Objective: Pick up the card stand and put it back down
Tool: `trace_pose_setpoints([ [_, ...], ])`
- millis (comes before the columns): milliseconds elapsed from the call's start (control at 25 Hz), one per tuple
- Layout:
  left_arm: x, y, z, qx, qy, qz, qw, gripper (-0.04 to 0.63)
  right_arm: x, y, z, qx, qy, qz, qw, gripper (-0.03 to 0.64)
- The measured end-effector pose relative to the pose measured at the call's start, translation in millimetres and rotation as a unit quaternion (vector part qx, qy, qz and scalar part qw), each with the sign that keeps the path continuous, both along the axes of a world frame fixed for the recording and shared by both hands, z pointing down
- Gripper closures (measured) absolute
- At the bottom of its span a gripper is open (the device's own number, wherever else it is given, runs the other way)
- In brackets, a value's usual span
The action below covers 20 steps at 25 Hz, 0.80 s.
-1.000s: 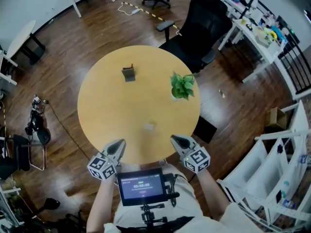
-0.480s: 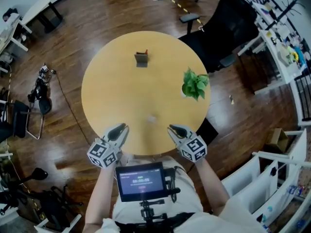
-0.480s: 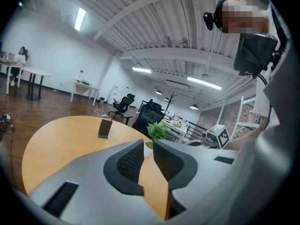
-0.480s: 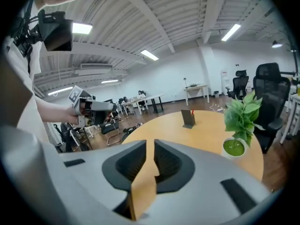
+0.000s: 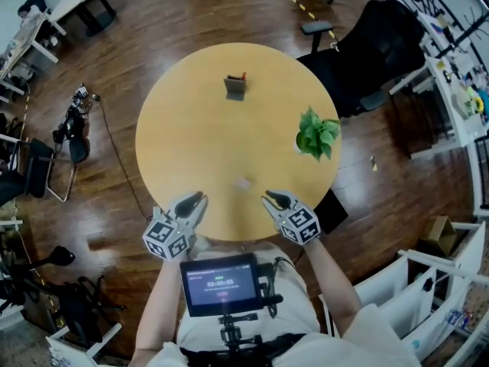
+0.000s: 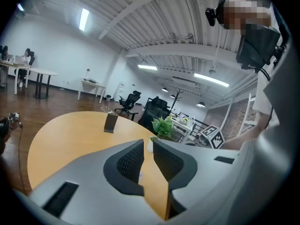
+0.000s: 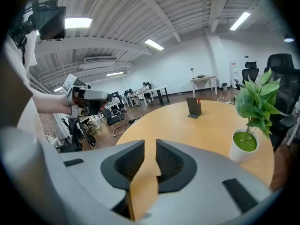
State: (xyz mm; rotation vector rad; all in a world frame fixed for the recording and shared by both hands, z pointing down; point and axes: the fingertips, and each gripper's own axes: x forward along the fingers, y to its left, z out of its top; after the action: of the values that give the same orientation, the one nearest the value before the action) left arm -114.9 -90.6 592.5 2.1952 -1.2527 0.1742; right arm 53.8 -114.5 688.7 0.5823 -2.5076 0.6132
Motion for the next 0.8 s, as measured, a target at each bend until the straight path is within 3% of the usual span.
trace_pose_setpoints([
  [800, -19, 14, 14, -0.038, -0.029, -0.004, 0.9988, 0.537, -28, -18, 143, -0.059, 0.084, -0.028, 0.994, 0.525],
])
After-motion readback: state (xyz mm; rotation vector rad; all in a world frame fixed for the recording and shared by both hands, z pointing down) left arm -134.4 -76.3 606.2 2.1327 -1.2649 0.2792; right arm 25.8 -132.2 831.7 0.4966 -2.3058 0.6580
